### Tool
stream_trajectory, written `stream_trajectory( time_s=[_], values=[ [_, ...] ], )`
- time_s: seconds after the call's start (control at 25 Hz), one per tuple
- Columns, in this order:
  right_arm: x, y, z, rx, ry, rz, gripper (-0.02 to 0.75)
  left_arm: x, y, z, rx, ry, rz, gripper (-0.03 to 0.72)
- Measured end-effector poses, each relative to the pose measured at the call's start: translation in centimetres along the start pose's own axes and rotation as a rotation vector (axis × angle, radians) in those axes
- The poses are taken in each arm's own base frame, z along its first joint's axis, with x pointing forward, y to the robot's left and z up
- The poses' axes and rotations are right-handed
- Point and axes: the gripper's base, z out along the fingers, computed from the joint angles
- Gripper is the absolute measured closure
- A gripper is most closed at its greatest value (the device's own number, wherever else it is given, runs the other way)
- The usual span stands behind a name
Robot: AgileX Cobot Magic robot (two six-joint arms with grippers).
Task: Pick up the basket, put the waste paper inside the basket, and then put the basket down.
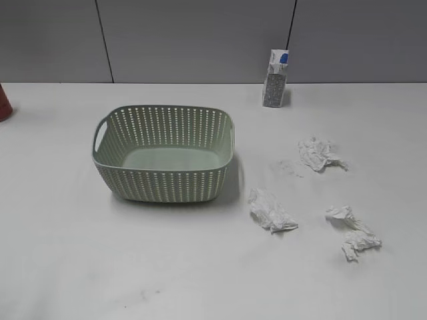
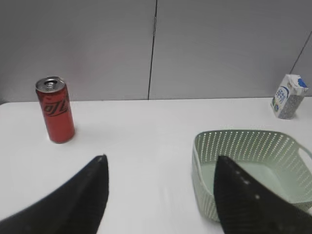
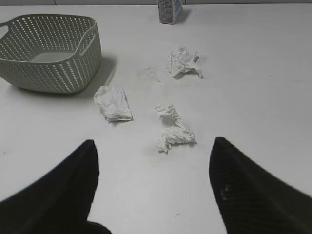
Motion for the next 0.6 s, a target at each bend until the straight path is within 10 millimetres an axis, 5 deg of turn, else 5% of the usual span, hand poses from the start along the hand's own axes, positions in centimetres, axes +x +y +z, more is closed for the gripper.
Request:
stream_trajectory(
  time_s=[0.4,0.6],
  values=[
    [0.0,0.0,0.0,0.0,0.0,0.0,0.173,-6.5,-0.5,10.9,0.068,0.321,-0.066,0.174],
    [0.0,0.0,0.0,-0.001,0.0,0.001,0.173,-6.9,-2.8,17.6,0.154,0.55,0.003,0.174]
  ],
)
